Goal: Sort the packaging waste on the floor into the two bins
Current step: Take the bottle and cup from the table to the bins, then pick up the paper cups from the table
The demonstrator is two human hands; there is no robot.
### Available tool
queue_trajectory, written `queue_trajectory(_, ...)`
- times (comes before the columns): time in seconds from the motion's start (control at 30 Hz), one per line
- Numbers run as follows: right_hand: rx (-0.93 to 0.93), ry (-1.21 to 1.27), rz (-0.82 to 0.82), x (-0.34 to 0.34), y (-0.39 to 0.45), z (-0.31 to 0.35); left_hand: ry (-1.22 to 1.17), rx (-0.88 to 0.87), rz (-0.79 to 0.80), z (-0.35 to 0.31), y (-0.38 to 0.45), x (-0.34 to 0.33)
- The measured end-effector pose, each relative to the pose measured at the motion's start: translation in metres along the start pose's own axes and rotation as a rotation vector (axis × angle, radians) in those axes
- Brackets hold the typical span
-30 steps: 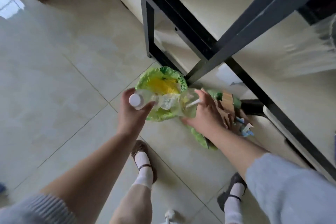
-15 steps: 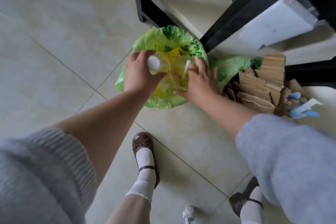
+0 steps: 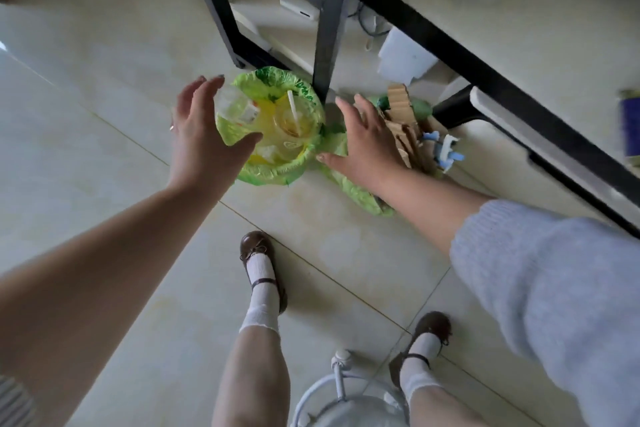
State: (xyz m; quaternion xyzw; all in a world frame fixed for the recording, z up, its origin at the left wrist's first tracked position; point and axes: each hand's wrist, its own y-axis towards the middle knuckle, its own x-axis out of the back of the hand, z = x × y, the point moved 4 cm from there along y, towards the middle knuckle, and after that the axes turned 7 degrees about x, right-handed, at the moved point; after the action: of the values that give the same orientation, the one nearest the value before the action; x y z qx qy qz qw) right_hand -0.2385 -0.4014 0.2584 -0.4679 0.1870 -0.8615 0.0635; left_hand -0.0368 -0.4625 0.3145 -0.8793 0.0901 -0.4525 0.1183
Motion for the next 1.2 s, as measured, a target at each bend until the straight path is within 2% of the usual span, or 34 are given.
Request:
queue_trajectory(0.13,-0.024,0.132,-0.019,0.058,-0.085,-0.018,-0.047,0.033,0.087,-0.058,-0.100,0.004)
queue_trajectory(0.23,-0.089,0.275,-0.046,0.107,-0.173,-0.037,-0.172,0.196,0.168,-0.109,-0.185,-0.009)
queue_trajectory(0.33,-0.155,0.345,-0.056,0.155,-0.264,-0.071,-0.271,0.233,0.268,-0.181,-0.262,-0.030)
queue_trajectory(0.57,-0.392,0.394,-0.240,0.239,-0.461,-0.199,-0.211,0.102,0.613,-0.334,-0.395,-0.115)
queue_trajectory(0.87,-0.910,0.590,-0.471,0.250,-0.664,-0.316,-0.056,-0.111,0.986,-0.456,-0.498,-0.231)
queue_trajectory(1.07,-1.126,0.706,-0.596,0.249,-0.756,-0.356,0.023,-0.179,1.125,-0.511,-0.556,-0.289)
queue_trajectory(1.2,-1.182,0.775,-0.672,0.254,-0.795,-0.382,0.107,-0.274,1.180,-0.547,-0.591,-0.326)
